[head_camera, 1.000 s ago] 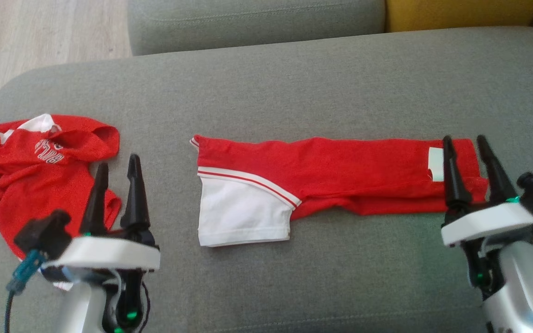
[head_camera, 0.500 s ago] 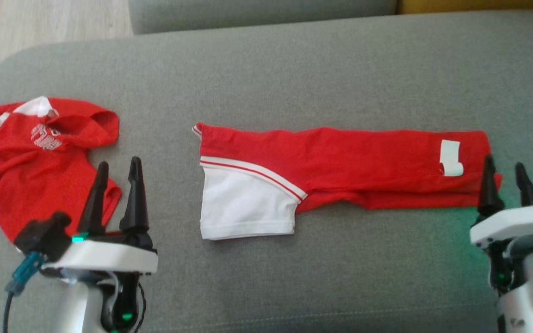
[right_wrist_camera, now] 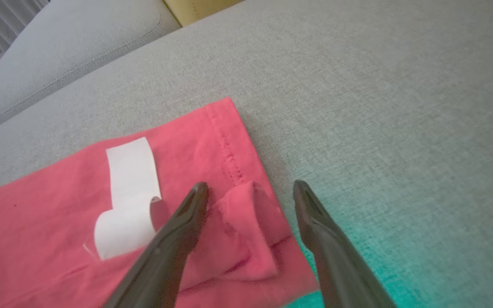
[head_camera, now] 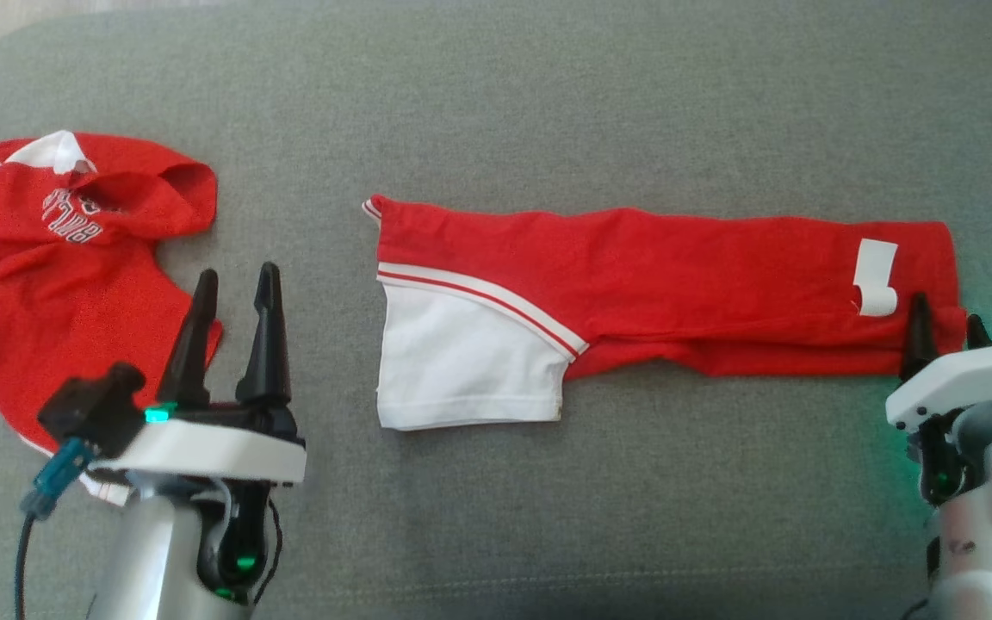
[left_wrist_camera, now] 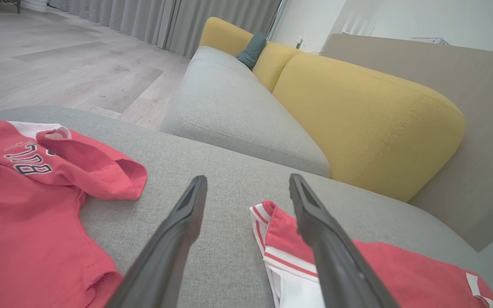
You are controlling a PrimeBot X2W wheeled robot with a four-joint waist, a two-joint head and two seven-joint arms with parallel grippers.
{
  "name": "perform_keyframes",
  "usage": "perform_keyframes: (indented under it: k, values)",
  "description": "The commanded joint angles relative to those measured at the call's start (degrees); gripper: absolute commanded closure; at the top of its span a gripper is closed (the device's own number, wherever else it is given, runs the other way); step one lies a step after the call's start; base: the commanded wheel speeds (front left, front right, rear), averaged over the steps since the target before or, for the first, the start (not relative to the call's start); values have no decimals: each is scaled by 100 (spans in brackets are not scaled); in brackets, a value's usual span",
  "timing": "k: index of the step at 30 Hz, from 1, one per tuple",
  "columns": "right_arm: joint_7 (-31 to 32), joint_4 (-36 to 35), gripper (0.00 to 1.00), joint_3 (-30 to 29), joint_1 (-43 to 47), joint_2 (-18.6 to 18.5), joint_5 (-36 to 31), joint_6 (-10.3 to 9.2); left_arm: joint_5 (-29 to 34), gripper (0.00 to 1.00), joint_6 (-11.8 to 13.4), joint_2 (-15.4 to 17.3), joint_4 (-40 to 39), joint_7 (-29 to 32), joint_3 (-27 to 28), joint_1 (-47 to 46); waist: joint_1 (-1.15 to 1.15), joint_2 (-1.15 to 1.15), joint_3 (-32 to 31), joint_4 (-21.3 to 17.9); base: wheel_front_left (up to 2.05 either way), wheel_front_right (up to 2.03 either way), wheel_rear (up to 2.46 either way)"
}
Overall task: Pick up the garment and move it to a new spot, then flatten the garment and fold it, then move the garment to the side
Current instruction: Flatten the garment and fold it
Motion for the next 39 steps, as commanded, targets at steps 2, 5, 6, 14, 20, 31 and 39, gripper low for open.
perform_keyframes:
  k: [2, 5, 6, 14, 20, 31, 39]
  values:
    - [70, -97, 0, 87, -250, 1, -125, -5, -31, 0, -17, 22, -180, -30, 187, -309, 0, 0, 62, 13, 0, 0, 0]
    - [144, -53, 0, 92, -308, 6, -253, -5, -33, 0, -21, 22, -189, -30, 208, -358, 0, 0, 141, 6, 0, 0, 0]
    - [168, -44, 0, 85, -329, 8, -286, -5, -33, 0, -21, 22, -193, -30, 224, -373, 0, 0, 167, -1, 0, 0, 0]
    - [284, -74, 0, 154, -482, 28, -448, -5, 19, 0, -35, 22, -233, -30, 382, -500, 0, 0, 419, -98, 0, 0, 0]
    - [367, -91, 0, 247, -522, 60, -321, -5, 75, 0, -50, 22, -209, -30, 453, -598, 0, 0, 519, -158, 0, 0, 0]
    - [417, -85, 100, 207, -396, -177, -301, -5, 118, 0, -75, 22, -103, -30, 558, -578, 0, 0, 214, -212, 0, 0, 0]
    - [336, -358, 100, -384, -403, -725, -1395, -5, -34, 0, -48, 22, -263, -30, 631, -399, 0, 0, -189, -206, 0, 0, 0]
